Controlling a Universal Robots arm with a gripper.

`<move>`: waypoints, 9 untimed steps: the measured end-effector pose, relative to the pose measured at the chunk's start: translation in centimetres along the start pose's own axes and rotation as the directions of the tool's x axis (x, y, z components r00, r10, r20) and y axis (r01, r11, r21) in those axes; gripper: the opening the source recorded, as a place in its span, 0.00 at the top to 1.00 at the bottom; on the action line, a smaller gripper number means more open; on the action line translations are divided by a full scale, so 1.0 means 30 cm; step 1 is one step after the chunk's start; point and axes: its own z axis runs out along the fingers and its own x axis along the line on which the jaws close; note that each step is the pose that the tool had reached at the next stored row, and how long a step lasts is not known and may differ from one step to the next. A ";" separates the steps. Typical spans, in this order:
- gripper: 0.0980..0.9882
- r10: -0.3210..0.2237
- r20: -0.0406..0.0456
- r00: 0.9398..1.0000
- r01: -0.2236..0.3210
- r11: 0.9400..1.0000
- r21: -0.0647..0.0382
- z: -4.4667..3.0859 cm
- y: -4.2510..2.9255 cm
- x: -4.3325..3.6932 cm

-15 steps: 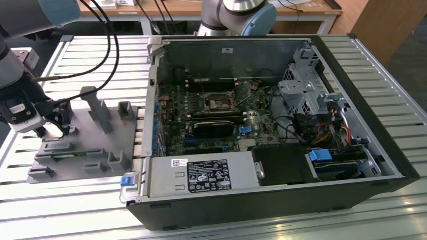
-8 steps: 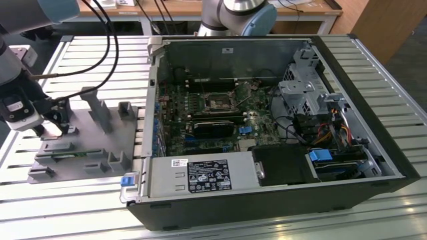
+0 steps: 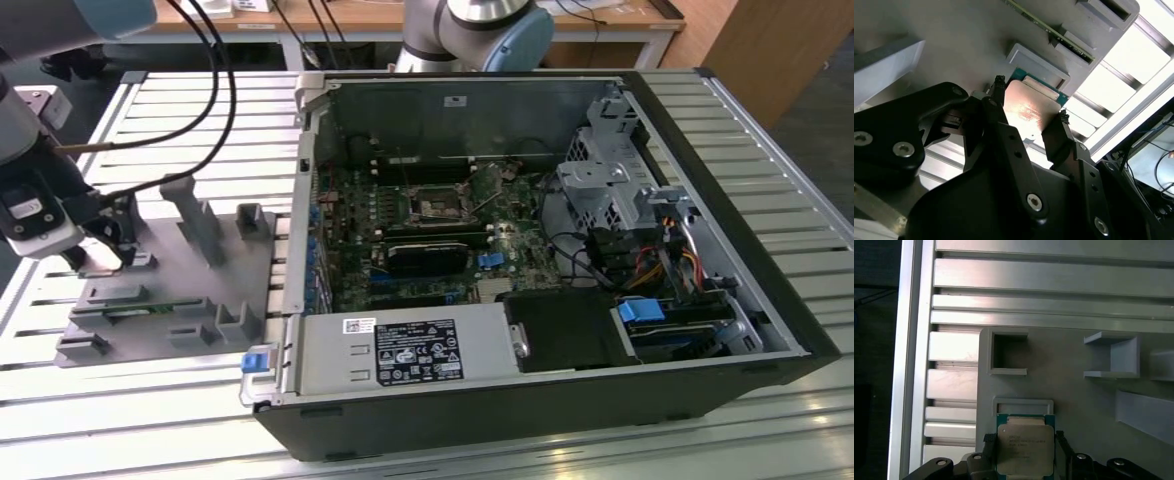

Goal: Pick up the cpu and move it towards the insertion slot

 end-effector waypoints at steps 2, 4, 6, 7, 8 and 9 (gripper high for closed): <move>0.50 0.000 0.000 1.000 0.000 1.000 0.000 -0.002 0.000 0.000; 0.50 0.000 0.000 1.000 0.000 1.000 0.000 -0.005 0.000 0.000; 0.50 0.000 0.000 1.000 0.000 1.000 0.000 -0.007 0.000 0.000; 0.50 0.000 0.000 1.000 0.000 1.000 0.000 -0.009 0.000 0.000; 0.50 0.000 0.000 1.000 0.000 1.000 0.000 -0.010 0.000 0.000; 0.50 0.000 0.000 1.000 0.000 1.000 0.000 -0.011 0.000 0.000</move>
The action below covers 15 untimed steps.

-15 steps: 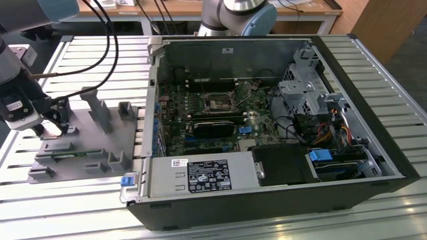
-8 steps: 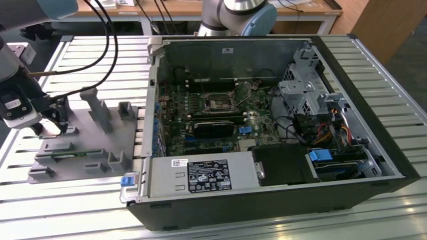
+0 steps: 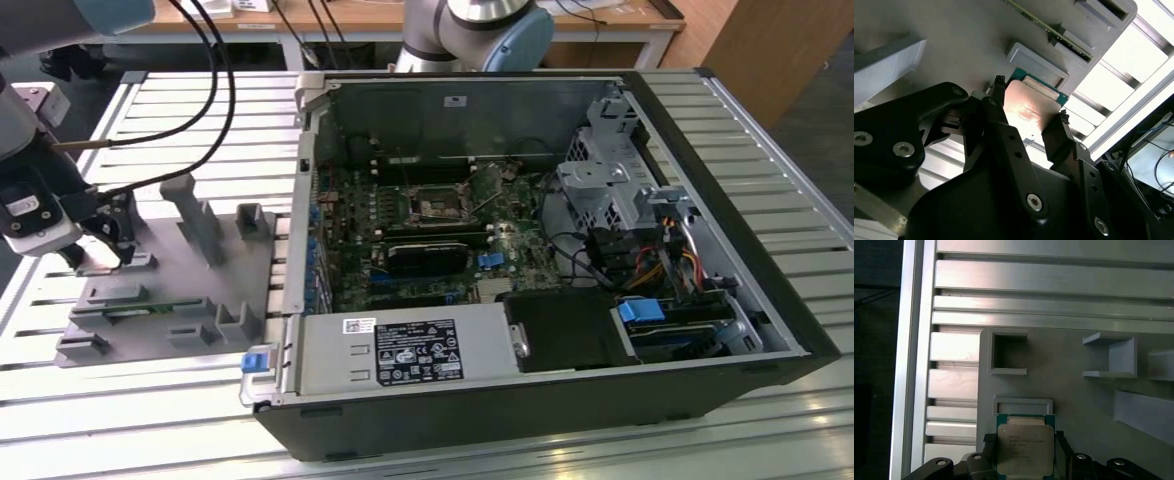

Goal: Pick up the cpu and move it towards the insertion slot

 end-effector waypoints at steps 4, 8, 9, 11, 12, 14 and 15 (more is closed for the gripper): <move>0.50 0.000 0.000 1.000 0.000 1.000 0.000 -0.006 0.000 0.000; 0.50 0.000 0.000 1.000 0.000 1.000 0.000 -0.011 0.000 0.000; 0.50 0.000 0.000 1.000 0.000 1.000 0.000 -0.013 0.000 0.000; 0.50 0.000 0.000 1.000 0.000 1.000 0.000 -0.015 0.001 0.000; 0.50 0.000 0.000 1.000 0.000 1.000 0.000 -0.017 0.001 0.000; 0.50 0.000 0.000 1.000 0.000 1.000 0.000 -0.020 0.001 0.000; 0.50 0.000 0.000 1.000 0.000 1.000 0.000 -0.022 0.001 0.000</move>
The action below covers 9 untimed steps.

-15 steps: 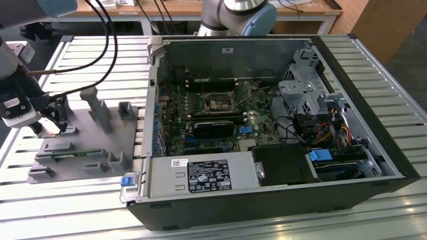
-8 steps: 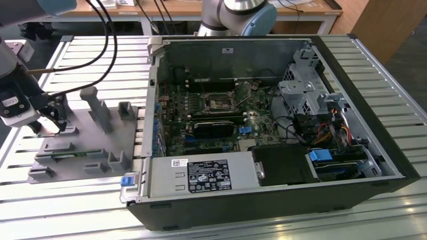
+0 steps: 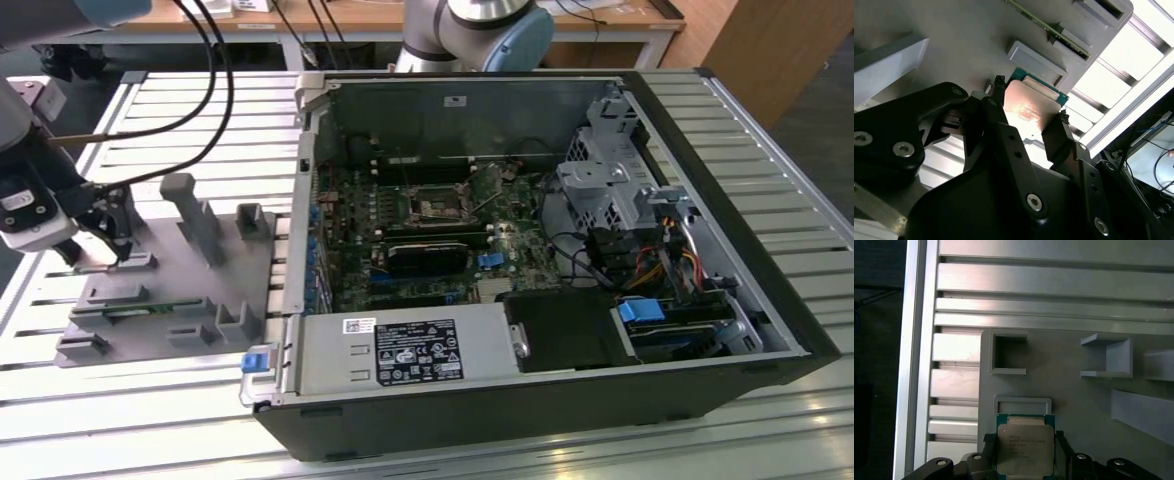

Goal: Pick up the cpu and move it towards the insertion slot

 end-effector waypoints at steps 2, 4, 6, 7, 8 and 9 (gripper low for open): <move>0.50 0.000 0.000 1.000 0.000 1.000 0.000 -0.003 0.000 0.000; 0.50 0.000 0.000 1.000 0.000 1.000 0.000 -0.006 0.000 0.000; 0.50 0.000 0.000 1.000 0.000 1.000 0.000 -0.008 0.000 0.000; 0.50 0.000 0.000 1.000 0.000 1.000 0.000 -0.008 0.000 0.000; 0.50 0.000 0.000 1.000 0.000 1.000 0.000 -0.009 0.000 0.000; 0.50 0.000 0.000 1.000 0.000 1.000 0.000 -0.011 0.000 0.000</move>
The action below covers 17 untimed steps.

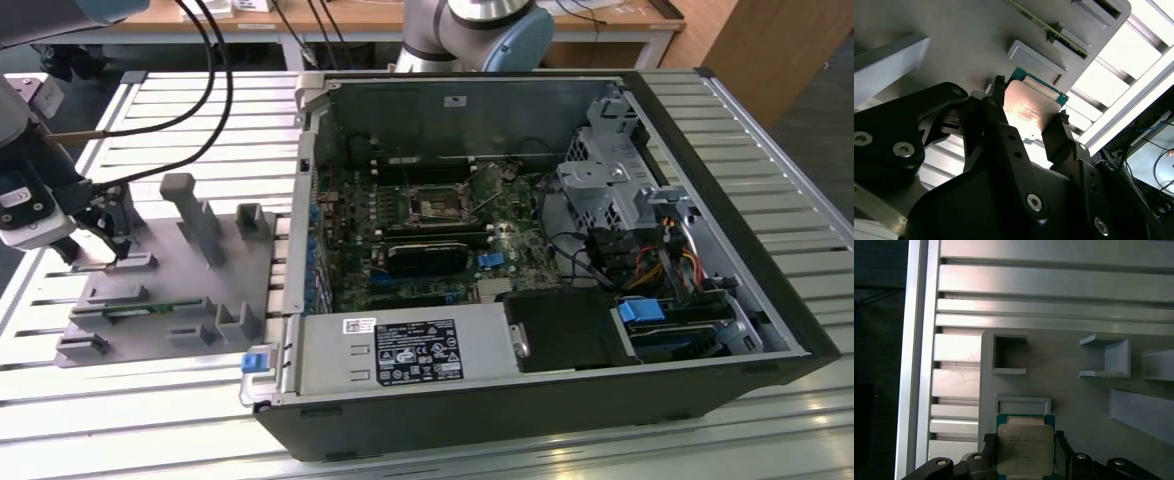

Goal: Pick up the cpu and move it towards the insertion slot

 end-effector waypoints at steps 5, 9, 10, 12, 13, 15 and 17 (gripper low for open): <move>0.50 0.000 0.000 1.000 0.000 1.000 0.000 -0.007 0.000 0.000; 0.50 0.000 0.000 1.000 0.000 1.000 0.000 -0.011 0.000 0.000; 0.50 0.000 0.000 1.000 0.000 1.000 0.000 -0.012 0.001 0.000; 0.50 0.000 0.000 1.000 0.000 1.000 0.000 -0.013 0.001 0.000; 0.50 0.000 0.000 1.000 0.000 1.000 0.000 -0.013 0.001 0.000; 0.50 0.000 0.000 1.000 0.000 1.000 0.000 -0.014 0.001 0.000; 0.50 0.000 0.000 1.000 0.000 1.000 0.000 -0.015 0.001 0.000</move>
